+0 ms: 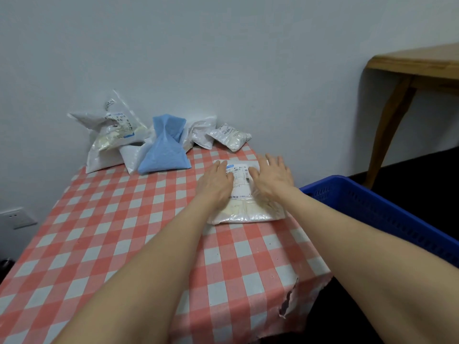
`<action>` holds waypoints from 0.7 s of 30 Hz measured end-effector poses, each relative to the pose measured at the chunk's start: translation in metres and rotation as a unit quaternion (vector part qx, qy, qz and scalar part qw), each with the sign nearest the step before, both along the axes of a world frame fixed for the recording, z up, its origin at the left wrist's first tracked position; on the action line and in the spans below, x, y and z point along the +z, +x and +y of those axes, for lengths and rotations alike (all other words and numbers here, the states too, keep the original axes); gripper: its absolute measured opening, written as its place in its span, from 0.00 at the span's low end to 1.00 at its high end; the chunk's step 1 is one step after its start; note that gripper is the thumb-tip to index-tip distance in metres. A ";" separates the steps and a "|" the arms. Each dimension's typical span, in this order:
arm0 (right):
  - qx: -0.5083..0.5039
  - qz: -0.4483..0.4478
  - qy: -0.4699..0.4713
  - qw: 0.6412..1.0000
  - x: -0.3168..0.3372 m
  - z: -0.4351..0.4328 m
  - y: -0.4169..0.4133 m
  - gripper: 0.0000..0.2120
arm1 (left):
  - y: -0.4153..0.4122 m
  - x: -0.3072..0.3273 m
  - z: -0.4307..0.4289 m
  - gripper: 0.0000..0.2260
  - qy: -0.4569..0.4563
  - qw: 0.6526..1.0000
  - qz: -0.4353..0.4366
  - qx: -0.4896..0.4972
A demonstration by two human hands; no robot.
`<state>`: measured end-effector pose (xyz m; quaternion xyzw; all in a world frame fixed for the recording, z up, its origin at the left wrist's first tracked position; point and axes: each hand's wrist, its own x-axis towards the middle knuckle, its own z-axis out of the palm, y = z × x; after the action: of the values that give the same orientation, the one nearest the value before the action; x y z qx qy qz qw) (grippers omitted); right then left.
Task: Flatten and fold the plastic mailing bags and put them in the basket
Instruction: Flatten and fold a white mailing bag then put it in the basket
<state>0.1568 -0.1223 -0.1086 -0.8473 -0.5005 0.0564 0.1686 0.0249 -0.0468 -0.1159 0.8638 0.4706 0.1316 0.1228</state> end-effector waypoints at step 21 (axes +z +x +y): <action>0.057 0.055 -0.071 0.994 -0.031 0.051 0.012 0.26 | 0.040 -0.029 0.040 0.23 -0.076 0.996 0.051 -0.014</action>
<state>0.1690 -0.0709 -0.1396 -0.8228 -0.5328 0.1480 0.1314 0.0654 -0.0070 -0.1445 0.8640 0.4730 0.0495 0.1653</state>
